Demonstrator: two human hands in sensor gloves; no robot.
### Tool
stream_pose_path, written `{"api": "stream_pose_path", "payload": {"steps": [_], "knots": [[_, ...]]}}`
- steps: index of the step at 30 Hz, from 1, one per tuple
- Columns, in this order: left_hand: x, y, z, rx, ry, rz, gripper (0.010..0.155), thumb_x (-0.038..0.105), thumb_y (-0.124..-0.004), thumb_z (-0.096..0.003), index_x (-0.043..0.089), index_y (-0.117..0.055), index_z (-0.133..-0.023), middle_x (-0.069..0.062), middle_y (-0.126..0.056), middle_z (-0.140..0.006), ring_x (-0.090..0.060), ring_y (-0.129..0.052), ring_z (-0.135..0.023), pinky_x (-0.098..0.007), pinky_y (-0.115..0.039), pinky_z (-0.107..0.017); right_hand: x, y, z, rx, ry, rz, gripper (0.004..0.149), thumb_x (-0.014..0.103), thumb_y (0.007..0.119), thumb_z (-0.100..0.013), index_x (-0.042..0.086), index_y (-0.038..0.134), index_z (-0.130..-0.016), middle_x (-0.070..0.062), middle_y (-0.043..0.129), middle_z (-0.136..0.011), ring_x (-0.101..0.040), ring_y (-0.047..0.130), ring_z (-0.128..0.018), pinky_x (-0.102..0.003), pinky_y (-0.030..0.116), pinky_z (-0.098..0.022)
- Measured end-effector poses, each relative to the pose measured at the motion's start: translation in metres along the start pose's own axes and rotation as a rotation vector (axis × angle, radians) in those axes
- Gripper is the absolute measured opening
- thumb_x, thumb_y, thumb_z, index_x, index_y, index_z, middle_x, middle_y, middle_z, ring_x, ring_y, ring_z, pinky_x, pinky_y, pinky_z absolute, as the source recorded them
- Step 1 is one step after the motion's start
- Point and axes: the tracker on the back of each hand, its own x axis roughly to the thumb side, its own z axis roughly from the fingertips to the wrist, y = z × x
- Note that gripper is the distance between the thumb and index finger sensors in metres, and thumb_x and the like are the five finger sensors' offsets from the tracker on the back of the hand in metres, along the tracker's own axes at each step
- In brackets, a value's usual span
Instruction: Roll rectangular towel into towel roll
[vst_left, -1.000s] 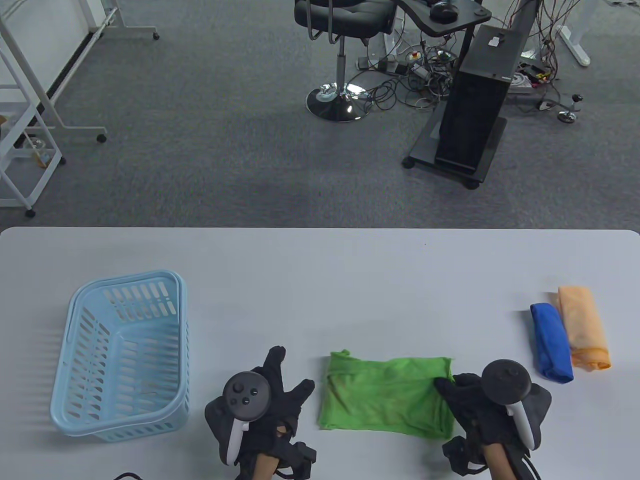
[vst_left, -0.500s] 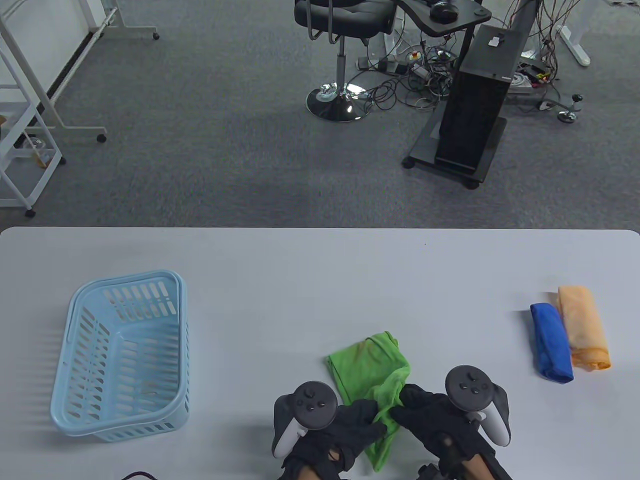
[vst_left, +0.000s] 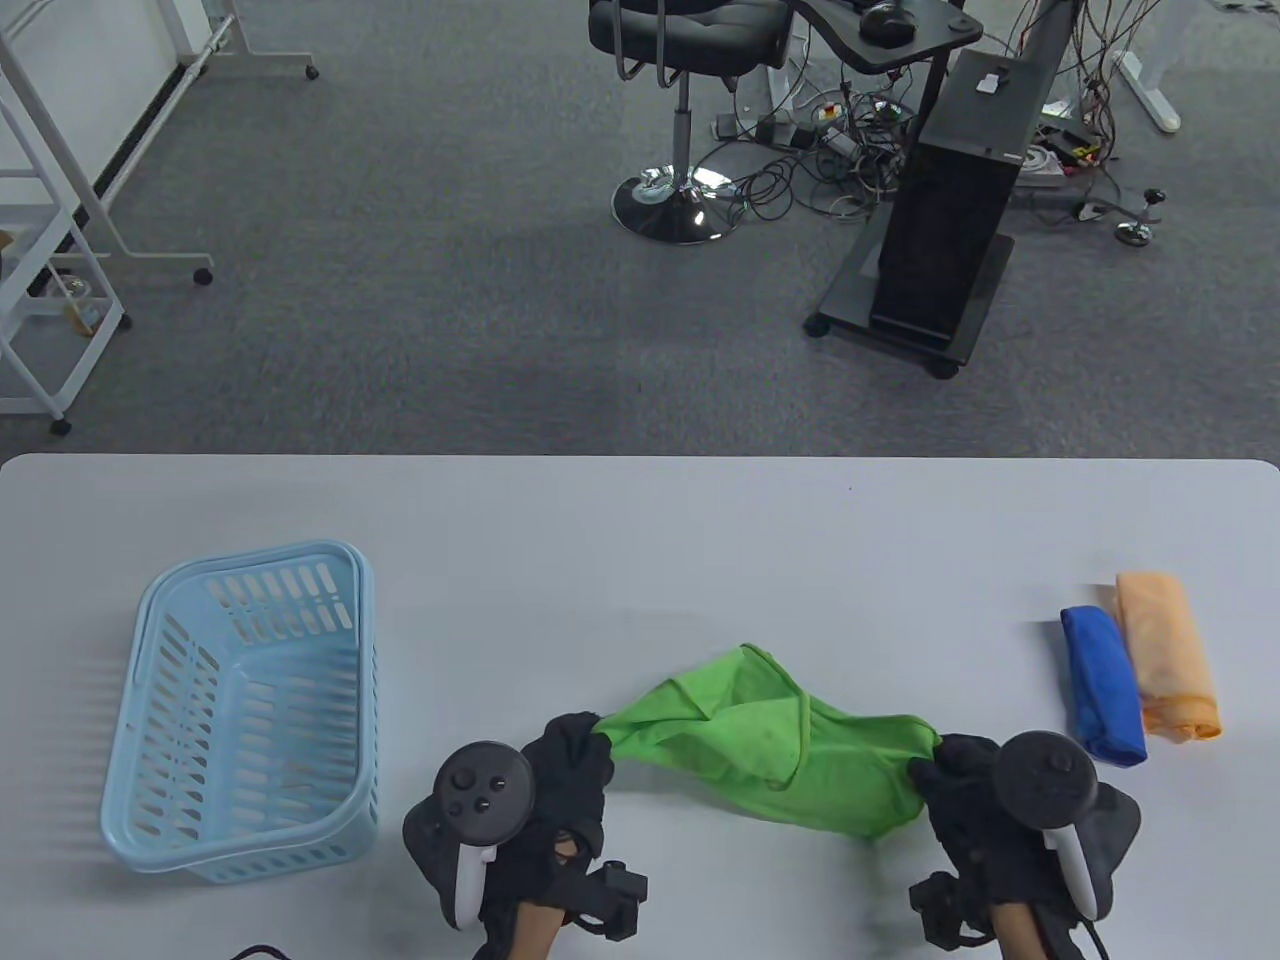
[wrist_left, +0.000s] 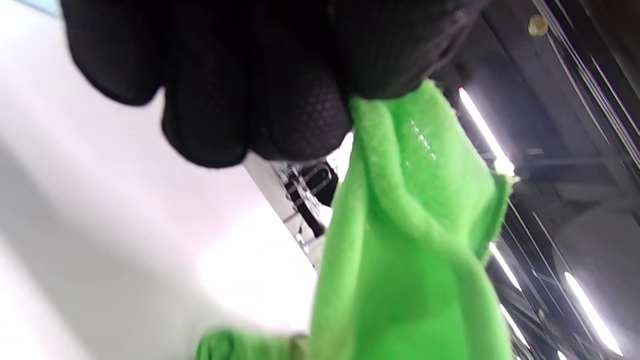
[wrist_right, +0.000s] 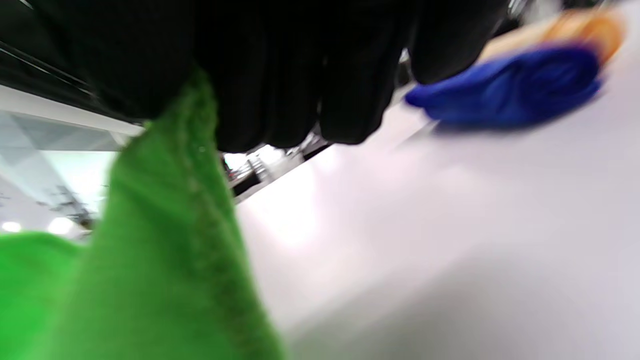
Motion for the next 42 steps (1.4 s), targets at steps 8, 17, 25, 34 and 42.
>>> {"api": "stream_pose_path", "payload": {"steps": [8,17,25,34,42], "knots": [[-0.006,0.016,0.0,0.144,0.048,-0.385,0.046,0.034,-0.082,-0.0422,0.02,-0.082,-0.086,-0.008,-0.099,-0.072,-0.037,-0.098,-0.071,-0.059,-0.074,-0.055,-0.024,-0.005,-0.008,0.098,0.213,0.313,0.064,0.04,0.084,-0.03,0.01,0.078,-0.086,-0.015,0.064,-0.097,-0.038,0.07,-0.09,-0.063,0.051,-0.067],[0.006,0.005,0.005,0.047,-0.046,-0.553,0.05,0.028,-0.081,-0.0432,0.031,-0.08,-0.093,-0.008,-0.092,-0.09,-0.042,-0.084,-0.087,-0.063,-0.065,-0.063,0.022,0.029,0.009,0.226,-0.196,0.174,0.068,0.042,0.08,-0.032,0.02,0.069,-0.095,-0.009,0.05,-0.105,-0.037,0.056,-0.098,-0.064,0.045,-0.07],[-0.018,-0.026,-0.007,-0.255,-0.066,-0.672,0.047,0.022,-0.082,-0.0417,0.032,-0.088,-0.087,-0.004,-0.098,-0.088,-0.035,-0.092,-0.088,-0.059,-0.071,-0.063,0.039,0.08,0.015,0.537,-0.287,0.404,0.065,0.047,0.074,-0.033,0.025,0.075,-0.094,-0.012,0.056,-0.105,-0.036,0.065,-0.095,-0.063,0.05,-0.069],[-0.027,-0.069,-0.019,-0.312,0.017,-1.206,0.056,0.035,-0.091,-0.0351,0.031,-0.08,-0.09,-0.001,-0.093,-0.074,-0.031,-0.088,-0.082,-0.061,-0.064,-0.067,0.021,0.07,0.009,0.551,-0.161,0.425,0.063,0.05,0.073,-0.034,0.023,0.078,-0.091,-0.011,0.059,-0.103,-0.035,0.065,-0.094,-0.063,0.051,-0.069],[0.051,-0.032,-0.041,-0.091,-0.032,-1.246,0.041,0.037,-0.084,-0.037,0.034,-0.095,-0.076,-0.002,-0.1,-0.07,-0.033,-0.091,-0.084,-0.06,-0.066,-0.066,0.01,0.063,0.002,0.448,0.007,0.441,0.062,0.049,0.074,-0.034,0.02,0.081,-0.088,-0.012,0.063,-0.1,-0.037,0.069,-0.092,-0.063,0.052,-0.068]]}}
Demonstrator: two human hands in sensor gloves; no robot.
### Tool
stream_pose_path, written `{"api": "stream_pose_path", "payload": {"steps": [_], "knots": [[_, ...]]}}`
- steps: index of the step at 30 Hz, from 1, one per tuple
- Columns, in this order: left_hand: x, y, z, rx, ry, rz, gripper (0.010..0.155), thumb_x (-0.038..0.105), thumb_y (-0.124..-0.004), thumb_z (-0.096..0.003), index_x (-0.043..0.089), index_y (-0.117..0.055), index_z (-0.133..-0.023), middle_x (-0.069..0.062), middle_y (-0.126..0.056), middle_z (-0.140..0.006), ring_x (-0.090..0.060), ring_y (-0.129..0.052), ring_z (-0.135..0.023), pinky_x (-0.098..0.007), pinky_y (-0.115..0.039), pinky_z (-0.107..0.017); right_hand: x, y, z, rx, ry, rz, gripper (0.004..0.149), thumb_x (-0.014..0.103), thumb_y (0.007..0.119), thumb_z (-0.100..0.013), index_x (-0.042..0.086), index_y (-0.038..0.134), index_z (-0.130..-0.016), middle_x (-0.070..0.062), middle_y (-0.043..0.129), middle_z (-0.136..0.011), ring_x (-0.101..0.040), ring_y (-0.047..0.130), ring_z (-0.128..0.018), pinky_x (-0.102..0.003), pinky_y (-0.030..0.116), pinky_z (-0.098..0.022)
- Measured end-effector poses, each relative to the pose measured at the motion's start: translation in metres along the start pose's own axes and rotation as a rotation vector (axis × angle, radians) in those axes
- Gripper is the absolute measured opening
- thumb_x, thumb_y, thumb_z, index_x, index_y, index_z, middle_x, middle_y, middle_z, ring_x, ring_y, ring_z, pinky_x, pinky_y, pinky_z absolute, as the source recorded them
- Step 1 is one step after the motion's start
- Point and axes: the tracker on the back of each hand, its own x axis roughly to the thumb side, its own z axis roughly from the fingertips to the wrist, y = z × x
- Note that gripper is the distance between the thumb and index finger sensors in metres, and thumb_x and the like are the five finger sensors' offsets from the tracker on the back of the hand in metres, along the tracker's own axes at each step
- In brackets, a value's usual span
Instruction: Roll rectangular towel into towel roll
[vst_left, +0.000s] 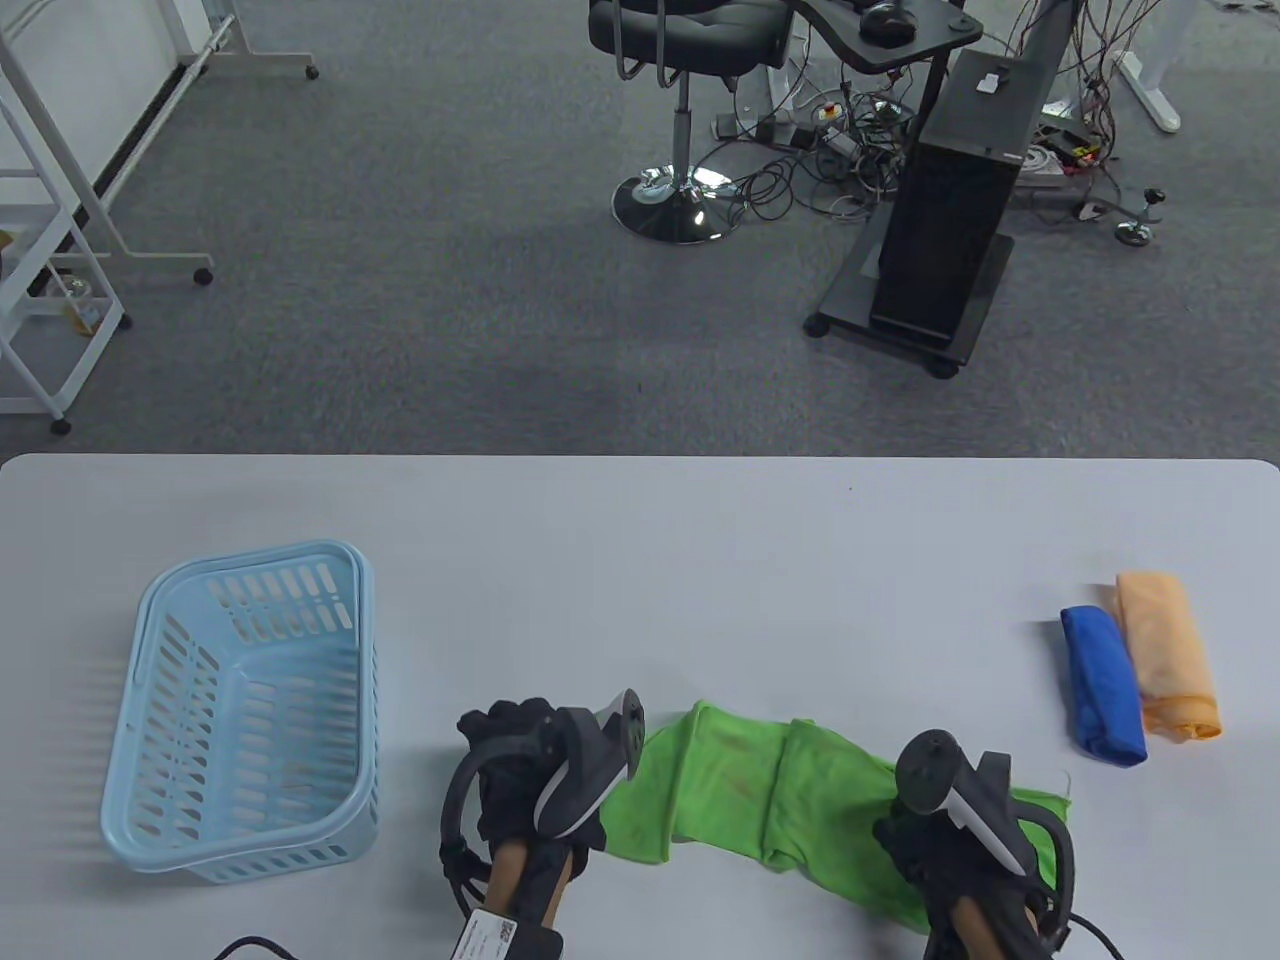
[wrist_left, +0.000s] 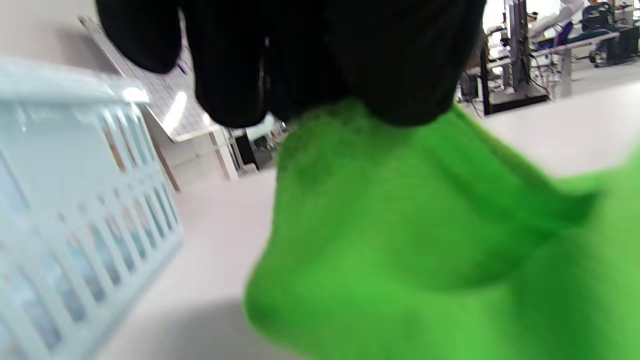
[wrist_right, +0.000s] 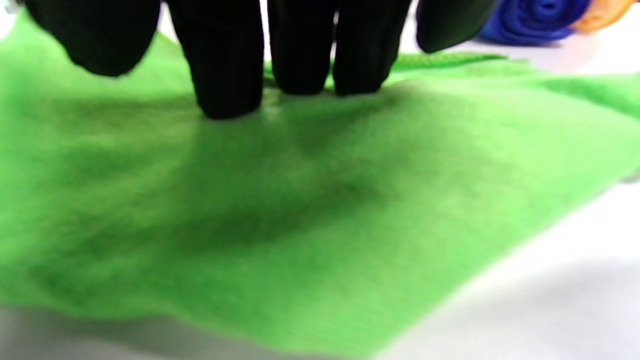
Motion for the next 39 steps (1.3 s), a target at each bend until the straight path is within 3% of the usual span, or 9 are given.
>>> {"api": "stream_pose_path", "payload": {"steps": [9,16,23,27,30,34,36,38,39], "knots": [[-0.056,0.068,-0.031,0.161,0.133,-0.025,0.047,0.026,-0.08,-0.0415,0.033,-0.075,-0.088,0.002,-0.099,-0.075,-0.028,-0.094,-0.081,-0.058,-0.069,-0.066,-0.012,-0.003,0.001,-0.016,0.137,0.02,0.063,0.049,0.075,-0.034,0.02,0.081,-0.089,-0.017,0.058,-0.102,-0.041,0.064,-0.093,-0.064,0.05,-0.068],[-0.071,0.07,-0.042,0.109,0.148,-0.031,0.051,0.027,-0.082,-0.0409,0.033,-0.081,-0.091,-0.002,-0.092,-0.08,-0.031,-0.086,-0.084,-0.06,-0.065,-0.067,-0.017,-0.009,0.006,-0.015,0.134,-0.003,0.064,0.049,0.075,-0.033,0.017,0.083,-0.088,-0.016,0.063,-0.1,-0.039,0.069,-0.091,-0.063,0.051,-0.067],[-0.056,0.066,-0.041,0.135,0.05,-0.044,0.042,0.036,-0.084,-0.0384,0.037,-0.091,-0.08,0.001,-0.09,-0.071,-0.03,-0.085,-0.081,-0.061,-0.063,-0.068,-0.008,-0.041,0.024,-0.309,0.03,-0.202,0.05,0.043,0.08,-0.031,0.014,0.094,-0.07,-0.011,0.081,-0.086,-0.033,0.086,-0.076,-0.059,0.062,-0.063],[-0.055,0.074,-0.037,0.176,0.013,0.042,0.041,0.037,-0.083,-0.0392,0.039,-0.089,-0.08,-0.001,-0.09,-0.079,-0.034,-0.081,-0.089,-0.062,-0.06,-0.069,0.022,-0.049,0.015,-0.279,-0.027,-0.125,0.053,0.041,0.08,-0.032,0.015,0.09,-0.077,-0.011,0.077,-0.09,-0.034,0.083,-0.08,-0.06,0.06,-0.064],[-0.053,0.083,-0.031,0.178,-0.005,0.061,0.041,0.038,-0.082,-0.0395,0.039,-0.089,-0.08,-0.003,-0.092,-0.084,-0.037,-0.079,-0.094,-0.063,-0.059,-0.07,0.058,-0.038,0.0,-0.073,-0.083,-0.02,0.072,0.042,0.08,-0.033,0.024,0.062,-0.1,-0.014,0.047,-0.105,-0.038,0.059,-0.096,-0.062,0.048,-0.07],[-0.056,0.092,-0.022,0.194,-0.028,0.103,0.042,0.039,-0.082,-0.0397,0.037,-0.089,-0.081,-0.002,-0.095,-0.083,-0.038,-0.079,-0.094,-0.063,-0.059,-0.07,0.084,-0.017,-0.02,-0.079,-0.121,0.121,0.085,0.043,0.082,-0.03,0.027,0.043,-0.104,-0.013,0.028,-0.107,-0.04,0.039,-0.1,-0.062,0.038,-0.072],[-0.059,0.093,-0.018,0.192,-0.029,0.109,0.042,0.039,-0.082,-0.0394,0.036,-0.09,-0.081,-0.001,-0.1,-0.076,-0.037,-0.081,-0.093,-0.063,-0.06,-0.069,0.089,-0.011,-0.028,-0.12,-0.102,0.117,0.075,0.041,0.084,-0.028,0.026,0.059,-0.097,-0.012,0.039,-0.104,-0.039,0.045,-0.098,-0.062,0.041,-0.071],[-0.064,0.092,-0.018,0.171,-0.02,0.124,0.042,0.039,-0.084,-0.0389,0.034,-0.09,-0.081,0.0,-0.103,-0.064,-0.033,-0.087,-0.088,-0.063,-0.062,-0.069,0.089,-0.011,-0.028,-0.233,-0.072,0.099,0.044,0.034,0.085,-0.027,0.022,0.089,-0.069,-0.008,0.066,-0.094,-0.035,0.067,-0.091,-0.059,0.054,-0.068],[-0.067,0.091,-0.021,0.15,-0.015,0.139,0.042,0.039,-0.084,-0.0385,0.034,-0.09,-0.08,-0.001,-0.103,-0.062,-0.032,-0.089,-0.086,-0.062,-0.062,-0.069,0.09,-0.013,-0.026,-0.266,-0.082,0.084,0.044,0.033,0.086,-0.025,0.019,0.092,-0.066,-0.008,0.071,-0.091,-0.034,0.071,-0.088,-0.059,0.056,-0.067]]}}
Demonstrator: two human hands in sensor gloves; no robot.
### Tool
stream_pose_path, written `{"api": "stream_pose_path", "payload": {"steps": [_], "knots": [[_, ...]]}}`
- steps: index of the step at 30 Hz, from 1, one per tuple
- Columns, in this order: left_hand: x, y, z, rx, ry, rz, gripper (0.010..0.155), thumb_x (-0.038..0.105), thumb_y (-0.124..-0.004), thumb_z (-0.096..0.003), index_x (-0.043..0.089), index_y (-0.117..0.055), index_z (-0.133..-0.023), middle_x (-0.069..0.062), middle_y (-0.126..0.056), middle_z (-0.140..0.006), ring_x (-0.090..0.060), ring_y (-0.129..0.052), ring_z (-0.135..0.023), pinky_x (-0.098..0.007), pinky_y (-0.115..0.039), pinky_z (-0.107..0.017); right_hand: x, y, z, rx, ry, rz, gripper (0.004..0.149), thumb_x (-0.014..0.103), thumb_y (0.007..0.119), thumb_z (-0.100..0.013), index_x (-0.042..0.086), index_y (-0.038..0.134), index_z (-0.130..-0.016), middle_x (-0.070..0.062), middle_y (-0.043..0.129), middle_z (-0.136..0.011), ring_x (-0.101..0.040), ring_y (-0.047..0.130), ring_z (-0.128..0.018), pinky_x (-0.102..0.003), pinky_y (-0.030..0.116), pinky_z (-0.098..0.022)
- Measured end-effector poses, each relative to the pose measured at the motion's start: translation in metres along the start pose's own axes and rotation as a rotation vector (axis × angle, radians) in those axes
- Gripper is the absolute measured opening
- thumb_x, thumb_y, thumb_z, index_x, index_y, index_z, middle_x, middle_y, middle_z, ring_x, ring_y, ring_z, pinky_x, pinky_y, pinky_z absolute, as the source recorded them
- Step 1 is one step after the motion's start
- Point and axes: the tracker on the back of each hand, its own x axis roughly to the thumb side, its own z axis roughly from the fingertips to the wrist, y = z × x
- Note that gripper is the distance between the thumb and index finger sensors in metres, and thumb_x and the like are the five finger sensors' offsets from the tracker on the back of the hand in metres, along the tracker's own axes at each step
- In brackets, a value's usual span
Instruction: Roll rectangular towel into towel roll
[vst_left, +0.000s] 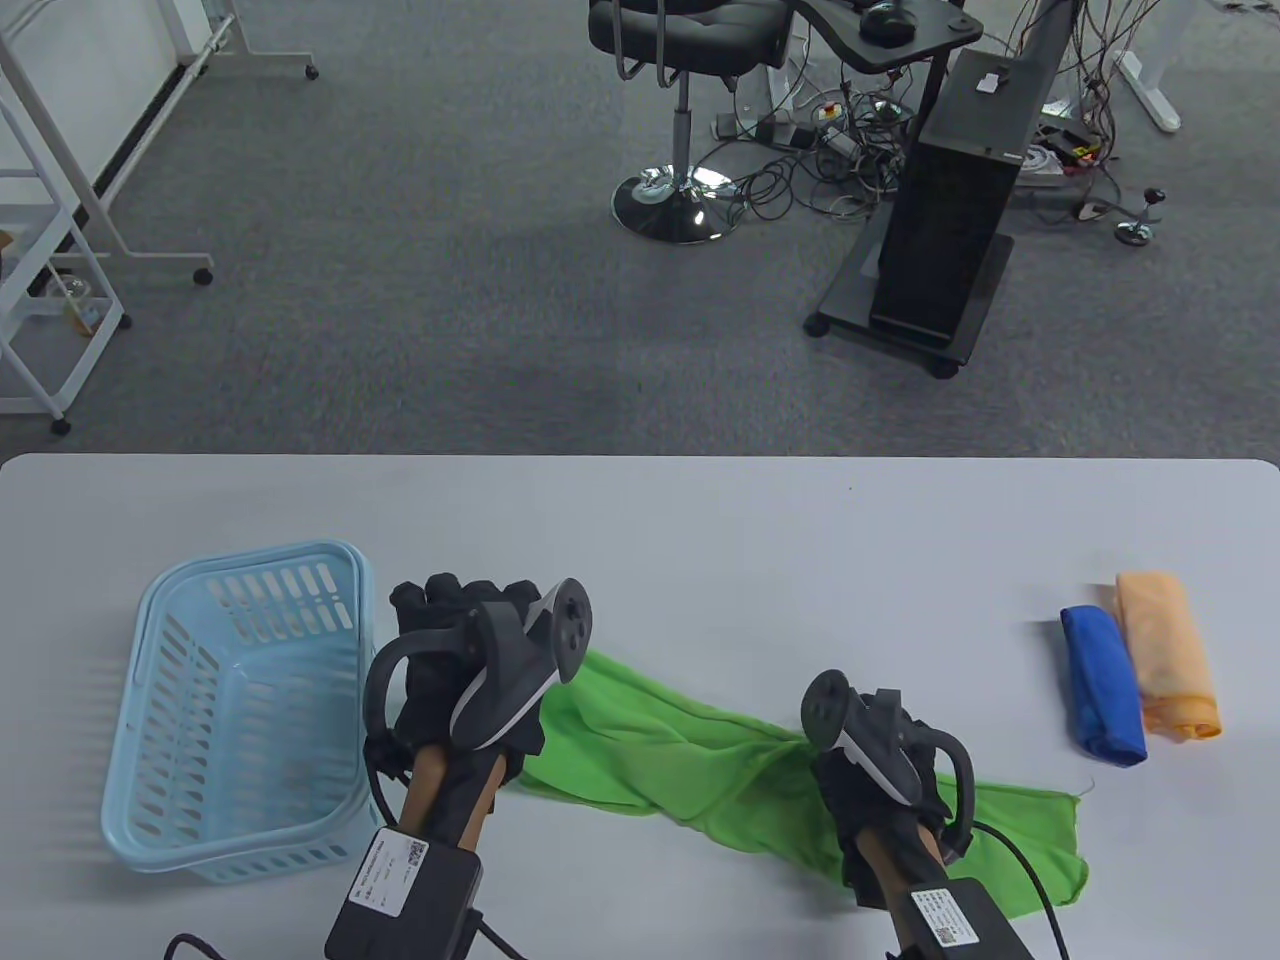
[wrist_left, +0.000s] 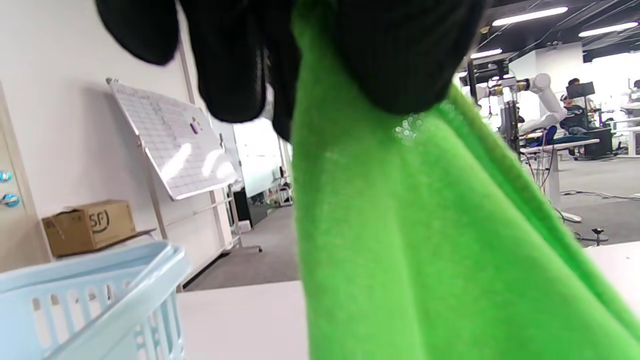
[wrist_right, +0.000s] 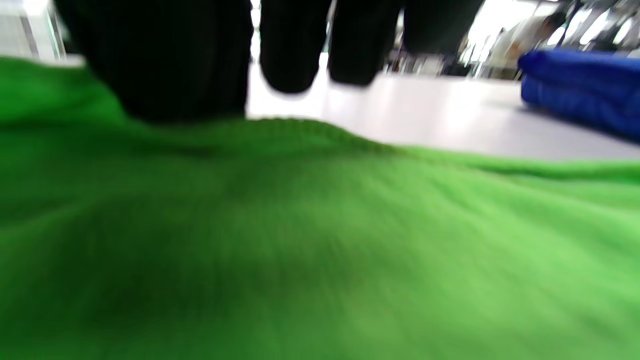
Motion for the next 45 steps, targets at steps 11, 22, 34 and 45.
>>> {"api": "stream_pose_path", "payload": {"steps": [11,22,34,45], "knots": [[0.007,-0.002,-0.001,-0.021,-0.012,0.012,0.043,0.041,-0.083,-0.0384,0.032,-0.089,-0.08,0.0,-0.102,-0.057,-0.03,-0.092,-0.081,-0.062,-0.064,-0.068,-0.006,-0.006,0.001,0.104,-0.016,-0.038,0.082,0.043,0.086,-0.026,0.025,0.056,-0.1,-0.012,0.047,-0.102,-0.037,0.056,-0.095,-0.061,0.047,-0.07],[0.015,-0.001,-0.015,-0.054,0.014,0.07,0.043,0.045,-0.083,-0.0377,0.027,-0.091,-0.076,-0.001,-0.101,-0.049,-0.031,-0.095,-0.077,-0.062,-0.064,-0.067,0.015,-0.003,0.039,0.449,-0.233,-0.152,0.053,0.045,0.082,-0.028,0.014,0.094,-0.07,-0.01,0.062,-0.098,-0.039,0.058,-0.095,-0.068,0.04,-0.07],[0.009,-0.017,-0.013,-0.107,0.018,-0.014,0.043,0.041,-0.082,-0.0388,0.03,-0.088,-0.08,0.0,-0.102,-0.057,-0.031,-0.093,-0.082,-0.062,-0.063,-0.068,-0.066,-0.023,-0.008,0.139,0.014,0.092,0.053,0.03,0.083,-0.03,0.021,0.084,-0.082,-0.009,0.065,-0.096,-0.034,0.071,-0.088,-0.061,0.053,-0.068],[0.006,-0.023,-0.015,-0.248,0.013,-0.135,0.056,0.026,-0.083,-0.0416,0.032,-0.074,-0.096,-0.002,-0.092,-0.083,-0.031,-0.089,-0.084,-0.061,-0.065,-0.068,-0.08,0.01,-0.018,0.202,0.067,0.379,0.047,0.034,0.085,-0.027,0.021,0.083,-0.072,-0.006,0.061,-0.096,-0.032,0.065,-0.092,-0.061,0.049,-0.07]]}}
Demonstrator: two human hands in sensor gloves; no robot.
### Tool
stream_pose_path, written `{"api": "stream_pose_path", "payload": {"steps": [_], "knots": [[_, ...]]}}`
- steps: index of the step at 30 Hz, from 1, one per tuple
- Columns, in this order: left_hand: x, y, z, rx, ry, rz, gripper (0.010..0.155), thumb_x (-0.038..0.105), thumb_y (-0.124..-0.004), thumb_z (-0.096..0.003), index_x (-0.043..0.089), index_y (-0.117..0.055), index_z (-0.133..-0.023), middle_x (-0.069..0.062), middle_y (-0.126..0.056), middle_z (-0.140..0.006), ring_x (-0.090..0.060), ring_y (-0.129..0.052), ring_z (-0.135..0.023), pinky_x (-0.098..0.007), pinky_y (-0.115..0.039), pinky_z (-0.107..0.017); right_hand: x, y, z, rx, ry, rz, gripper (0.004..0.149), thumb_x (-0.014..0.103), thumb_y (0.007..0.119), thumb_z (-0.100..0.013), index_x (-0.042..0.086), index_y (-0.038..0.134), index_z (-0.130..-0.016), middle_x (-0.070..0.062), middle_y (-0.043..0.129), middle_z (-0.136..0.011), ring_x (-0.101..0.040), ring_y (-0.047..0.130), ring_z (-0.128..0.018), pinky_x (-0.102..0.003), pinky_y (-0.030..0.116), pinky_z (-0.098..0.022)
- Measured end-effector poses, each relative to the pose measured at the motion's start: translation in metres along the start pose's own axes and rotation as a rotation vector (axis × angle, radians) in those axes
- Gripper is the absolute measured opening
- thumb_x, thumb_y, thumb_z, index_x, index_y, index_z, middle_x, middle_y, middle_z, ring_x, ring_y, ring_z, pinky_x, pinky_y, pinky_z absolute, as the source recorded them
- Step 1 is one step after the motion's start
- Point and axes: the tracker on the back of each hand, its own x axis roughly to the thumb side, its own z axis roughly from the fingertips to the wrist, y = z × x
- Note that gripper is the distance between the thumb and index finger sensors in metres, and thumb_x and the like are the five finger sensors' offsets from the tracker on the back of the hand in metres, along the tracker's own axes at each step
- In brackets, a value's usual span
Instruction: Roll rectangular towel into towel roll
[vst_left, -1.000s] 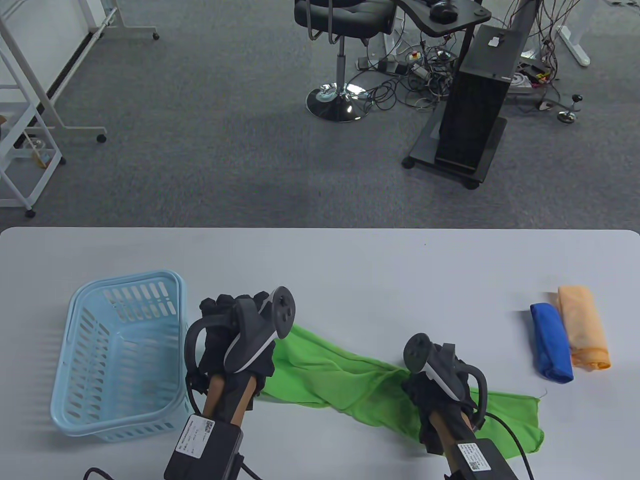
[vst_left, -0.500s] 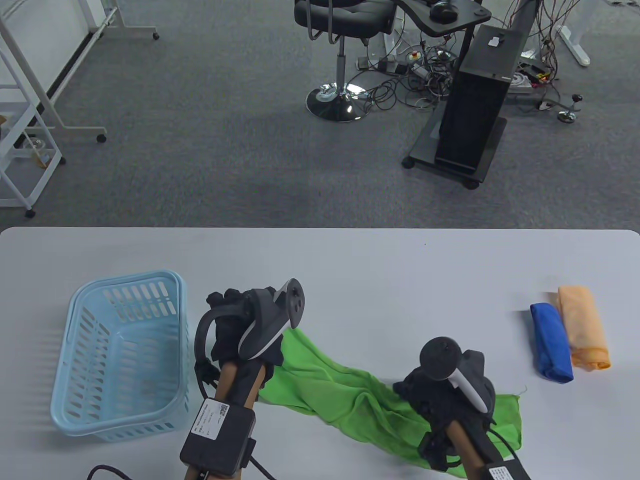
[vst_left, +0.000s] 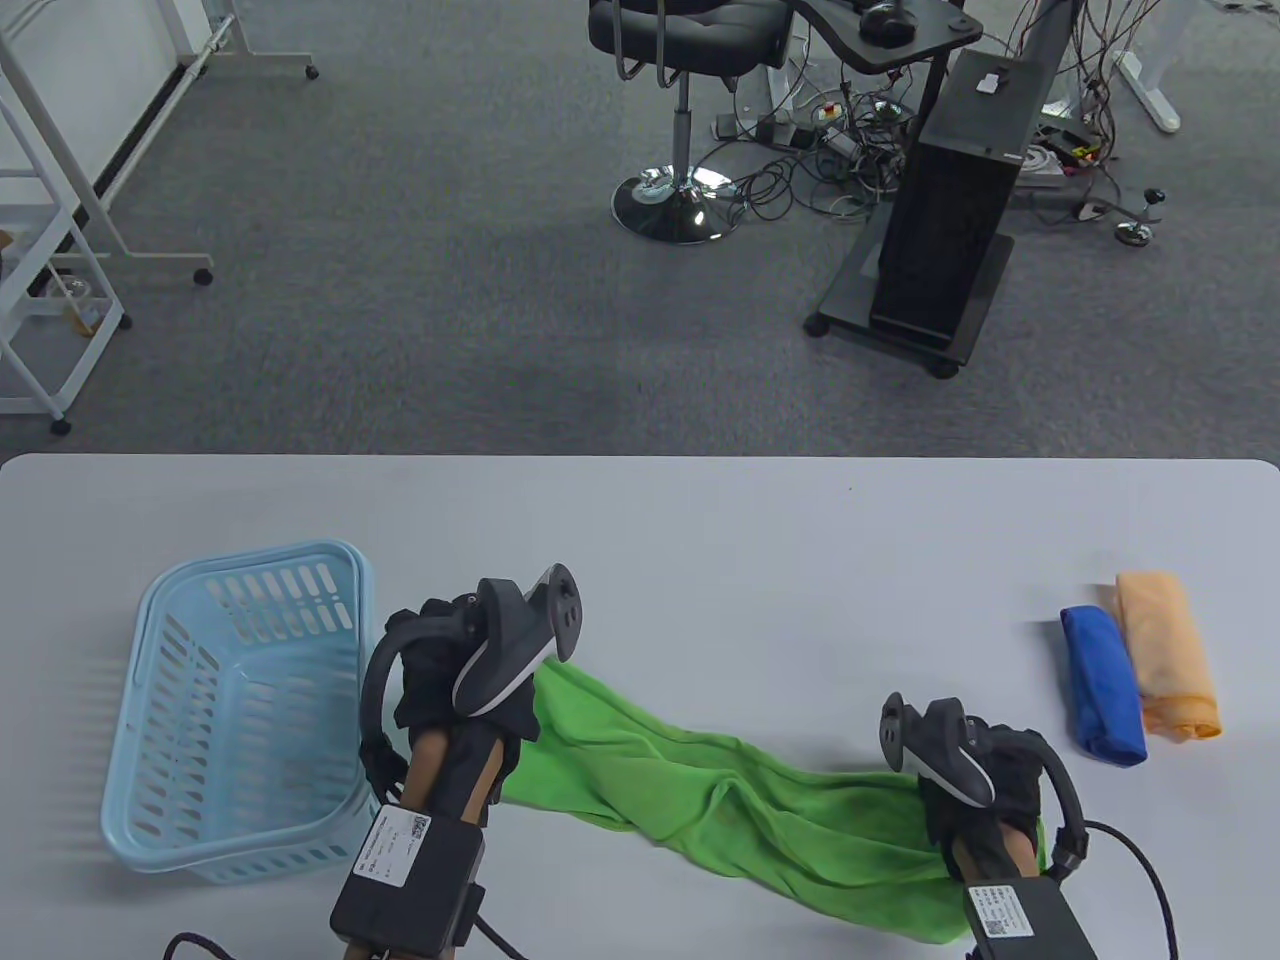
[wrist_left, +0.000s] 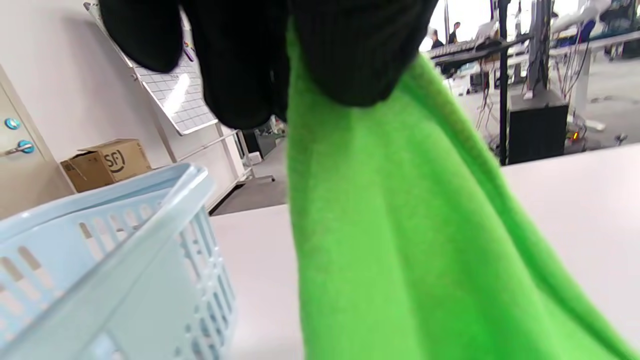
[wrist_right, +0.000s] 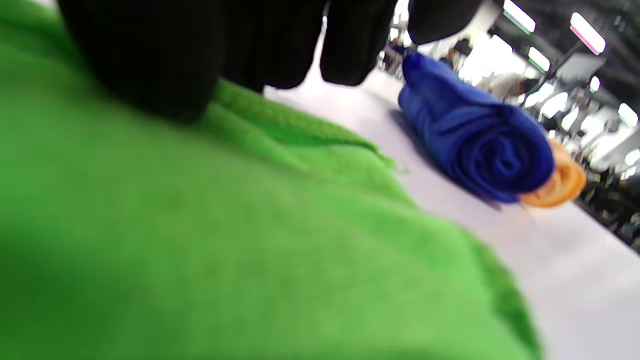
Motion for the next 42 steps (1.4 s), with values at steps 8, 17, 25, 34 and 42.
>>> {"api": "stream_pose_path", "payload": {"steps": [8,17,25,34,42], "knots": [[-0.02,0.022,-0.008,0.138,0.074,-0.079,0.04,0.034,-0.086,-0.0381,0.035,-0.093,-0.078,-0.001,-0.094,-0.07,-0.028,-0.092,-0.074,-0.061,-0.065,-0.068,-0.036,-0.047,0.014,-0.18,0.072,0.074,0.048,0.028,0.087,-0.025,0.023,0.078,-0.072,0.0,0.095,-0.066,-0.021,0.1,-0.06,-0.054,0.067,-0.064],[-0.073,0.026,-0.016,0.15,0.242,0.023,0.04,0.041,-0.082,-0.0379,0.03,-0.099,-0.073,-0.001,-0.097,-0.069,-0.033,-0.091,-0.083,-0.062,-0.064,-0.068,-0.057,-0.068,0.017,-0.214,0.165,0.226,0.05,0.029,0.08,-0.03,0.028,0.088,-0.08,-0.002,0.083,-0.071,-0.026,0.086,-0.067,-0.058,0.058,-0.068],[-0.122,0.008,-0.022,0.123,0.362,0.042,0.041,0.042,-0.078,-0.0382,0.03,-0.098,-0.072,-0.001,-0.096,-0.071,-0.034,-0.083,-0.088,-0.063,-0.06,-0.07,-0.051,-0.074,0.017,-0.254,0.16,0.214,0.044,0.034,0.082,-0.027,0.028,0.089,-0.07,0.0,0.073,-0.078,-0.028,0.078,-0.075,-0.058,0.057,-0.068],[-0.124,0.015,-0.028,0.069,0.247,0.448,0.046,0.044,-0.08,-0.0383,0.03,-0.098,-0.078,-0.008,-0.087,-0.095,-0.027,-0.1,-0.053,-0.056,-0.077,-0.055,-0.05,-0.104,0.002,-0.057,0.103,-0.211,0.044,0.042,0.073,-0.032,0.022,0.092,-0.066,-0.005,0.08,-0.085,-0.021,0.097,-0.047,-0.047,0.08,-0.046],[-0.116,0.025,-0.056,0.08,0.152,0.754,0.044,0.041,-0.082,-0.0397,0.028,-0.097,-0.079,-0.011,-0.09,-0.094,-0.002,-0.101,-0.008,-0.034,-0.093,-0.022,-0.071,-0.122,-0.004,-0.028,0.161,-0.792,0.05,0.033,0.081,-0.03,0.019,0.092,-0.077,-0.013,0.095,-0.071,-0.005,0.1,-0.013,-0.033,0.091,-0.02]]}}
